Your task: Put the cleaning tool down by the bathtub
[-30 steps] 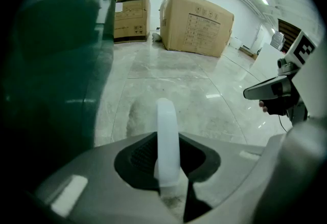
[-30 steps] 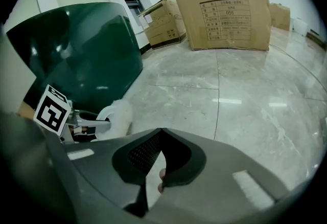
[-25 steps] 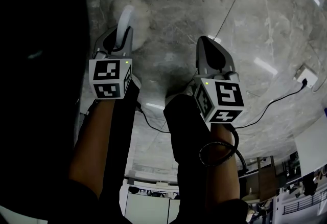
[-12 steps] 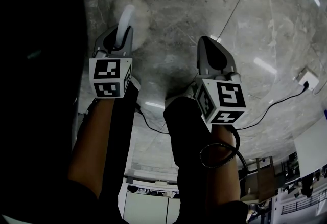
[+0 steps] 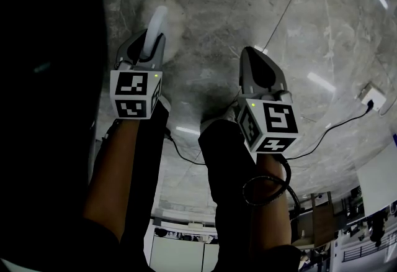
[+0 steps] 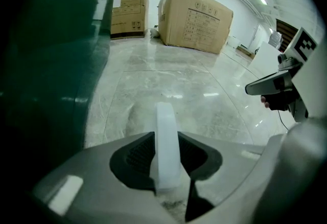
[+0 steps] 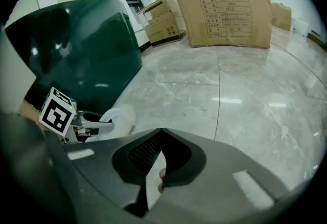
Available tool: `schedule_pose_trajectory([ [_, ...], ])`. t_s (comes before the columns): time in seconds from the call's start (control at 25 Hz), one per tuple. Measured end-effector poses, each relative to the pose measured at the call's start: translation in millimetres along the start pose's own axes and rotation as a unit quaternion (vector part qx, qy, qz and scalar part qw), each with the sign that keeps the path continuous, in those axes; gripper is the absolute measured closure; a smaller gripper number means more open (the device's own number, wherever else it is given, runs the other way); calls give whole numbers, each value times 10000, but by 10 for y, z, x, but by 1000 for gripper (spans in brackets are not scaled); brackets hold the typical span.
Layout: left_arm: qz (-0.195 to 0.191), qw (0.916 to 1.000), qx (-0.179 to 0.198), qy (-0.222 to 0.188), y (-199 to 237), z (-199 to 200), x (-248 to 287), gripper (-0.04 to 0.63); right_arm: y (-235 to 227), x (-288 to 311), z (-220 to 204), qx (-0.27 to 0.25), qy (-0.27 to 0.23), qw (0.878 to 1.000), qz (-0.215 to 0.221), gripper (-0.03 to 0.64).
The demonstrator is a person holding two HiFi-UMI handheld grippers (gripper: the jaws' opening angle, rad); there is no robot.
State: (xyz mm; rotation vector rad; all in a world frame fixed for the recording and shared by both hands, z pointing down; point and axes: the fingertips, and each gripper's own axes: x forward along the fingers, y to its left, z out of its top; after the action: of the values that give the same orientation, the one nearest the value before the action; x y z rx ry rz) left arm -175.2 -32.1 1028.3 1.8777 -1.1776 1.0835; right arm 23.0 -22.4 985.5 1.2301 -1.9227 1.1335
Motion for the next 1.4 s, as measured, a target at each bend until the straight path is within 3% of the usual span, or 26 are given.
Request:
schedule_pose_trajectory([
  [0.64, -99, 9996, 111, -242, -87, 348, -381, 399, 175, -373, 353, -60, -222, 9997, -36, 603],
  [1.08, -121, 9985, 189, -500, -233, 898, -941, 403, 432, -872, 924, -249, -449, 9987, -34, 603],
  [1.4, -77, 9966, 349, -747, -284, 1303, -1329, 465, 597, -1206, 1323, -351, -684, 9970, -55, 603],
])
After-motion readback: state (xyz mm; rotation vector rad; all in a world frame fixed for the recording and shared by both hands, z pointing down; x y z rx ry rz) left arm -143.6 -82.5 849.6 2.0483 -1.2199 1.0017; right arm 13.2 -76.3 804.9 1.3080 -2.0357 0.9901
